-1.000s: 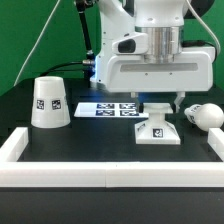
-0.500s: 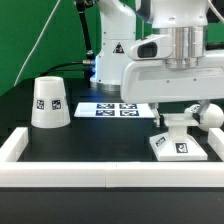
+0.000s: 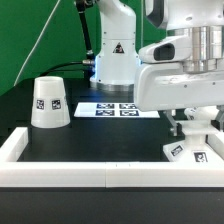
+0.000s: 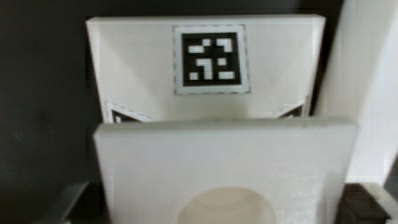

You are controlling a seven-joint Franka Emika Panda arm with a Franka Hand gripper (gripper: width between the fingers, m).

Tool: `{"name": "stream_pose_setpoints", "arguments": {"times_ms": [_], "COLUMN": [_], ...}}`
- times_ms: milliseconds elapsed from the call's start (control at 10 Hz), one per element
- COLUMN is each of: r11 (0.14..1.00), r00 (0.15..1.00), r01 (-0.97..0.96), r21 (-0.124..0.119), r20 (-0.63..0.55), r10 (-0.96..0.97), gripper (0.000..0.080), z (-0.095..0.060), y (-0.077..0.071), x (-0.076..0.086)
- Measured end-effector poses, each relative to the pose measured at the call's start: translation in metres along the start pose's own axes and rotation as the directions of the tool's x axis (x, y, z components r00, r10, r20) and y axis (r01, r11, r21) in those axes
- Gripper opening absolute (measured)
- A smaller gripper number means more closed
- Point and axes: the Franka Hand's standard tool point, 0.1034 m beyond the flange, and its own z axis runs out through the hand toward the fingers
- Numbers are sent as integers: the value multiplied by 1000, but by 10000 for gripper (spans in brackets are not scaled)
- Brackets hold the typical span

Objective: Assemble lamp

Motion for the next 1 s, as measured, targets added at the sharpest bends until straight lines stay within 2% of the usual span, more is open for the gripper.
{"name": "stream_pose_setpoints", "arguments": {"times_ms": [700, 900, 1000], "r11": [1000, 1000, 999], "r00": [1000, 1000, 999], "r01": [-29, -29, -38], "r21": [0, 0, 0], "r20": [-6, -6, -6], "r10": [29, 29, 38], "gripper": [534, 685, 695], "z": [1, 1, -1], "y": [0, 0, -2], "x": [5, 5, 3]}}
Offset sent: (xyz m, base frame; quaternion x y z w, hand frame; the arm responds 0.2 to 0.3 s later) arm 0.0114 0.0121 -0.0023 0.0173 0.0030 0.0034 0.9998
